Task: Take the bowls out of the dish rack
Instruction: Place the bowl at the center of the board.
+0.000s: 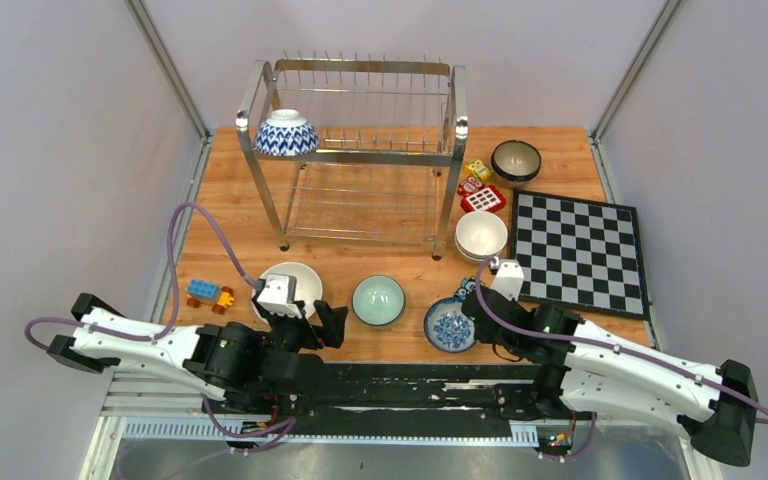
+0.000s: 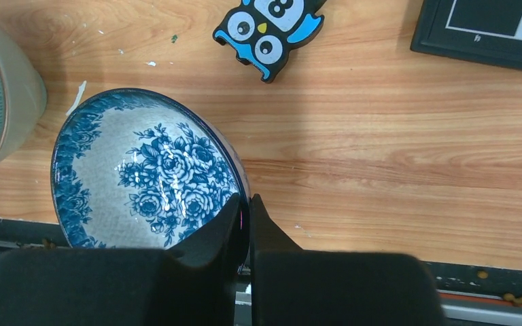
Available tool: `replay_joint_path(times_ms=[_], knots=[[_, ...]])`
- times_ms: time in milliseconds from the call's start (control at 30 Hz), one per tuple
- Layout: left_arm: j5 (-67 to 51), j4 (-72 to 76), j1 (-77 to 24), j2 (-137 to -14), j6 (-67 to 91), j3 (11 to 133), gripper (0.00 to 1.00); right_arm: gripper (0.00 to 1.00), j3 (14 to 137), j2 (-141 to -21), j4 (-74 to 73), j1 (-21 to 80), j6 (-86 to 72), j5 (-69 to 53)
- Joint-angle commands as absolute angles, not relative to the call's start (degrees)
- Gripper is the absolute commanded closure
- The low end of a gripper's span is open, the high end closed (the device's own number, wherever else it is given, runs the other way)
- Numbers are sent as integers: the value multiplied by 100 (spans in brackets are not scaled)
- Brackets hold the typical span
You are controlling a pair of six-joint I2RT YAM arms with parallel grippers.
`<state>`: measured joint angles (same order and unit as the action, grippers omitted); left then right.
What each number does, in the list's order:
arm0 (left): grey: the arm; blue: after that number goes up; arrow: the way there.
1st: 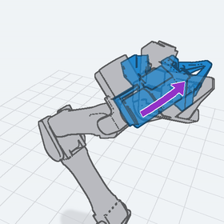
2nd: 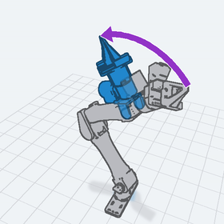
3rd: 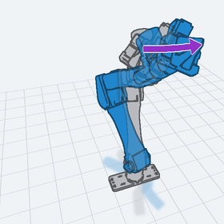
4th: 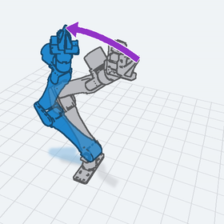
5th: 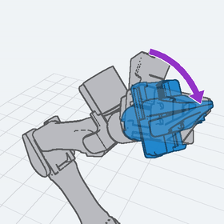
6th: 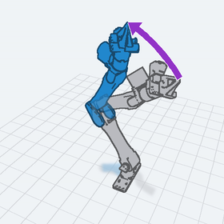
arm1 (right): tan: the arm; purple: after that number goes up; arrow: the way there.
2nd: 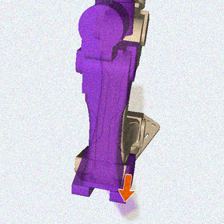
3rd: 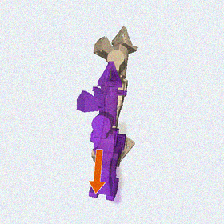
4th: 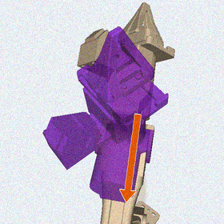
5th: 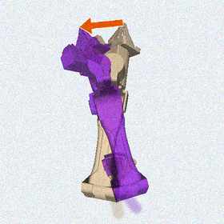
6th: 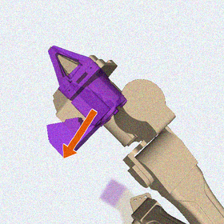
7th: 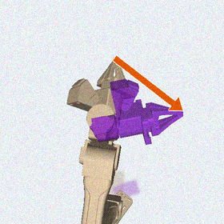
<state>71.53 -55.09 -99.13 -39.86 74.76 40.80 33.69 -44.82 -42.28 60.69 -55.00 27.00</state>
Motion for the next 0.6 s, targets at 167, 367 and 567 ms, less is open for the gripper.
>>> replay_joint_path(times_ms=[167, 367, 567], knots=[[7359, -6983, -9919, -4314, 9237, 4360, 0, 97, 2833, -4554, -3576, 5778, -6128, 2463], [7464, -6802, -9920, -4052, 8928, 4298, 0, 97, 2566, -4382, -3567, 5714, -6181, 2469], [7488, -6548, -9921, -3806, 8616, 4135, 0, 97, 2372, -4385, -3532, 5704, -6215, 2437]])
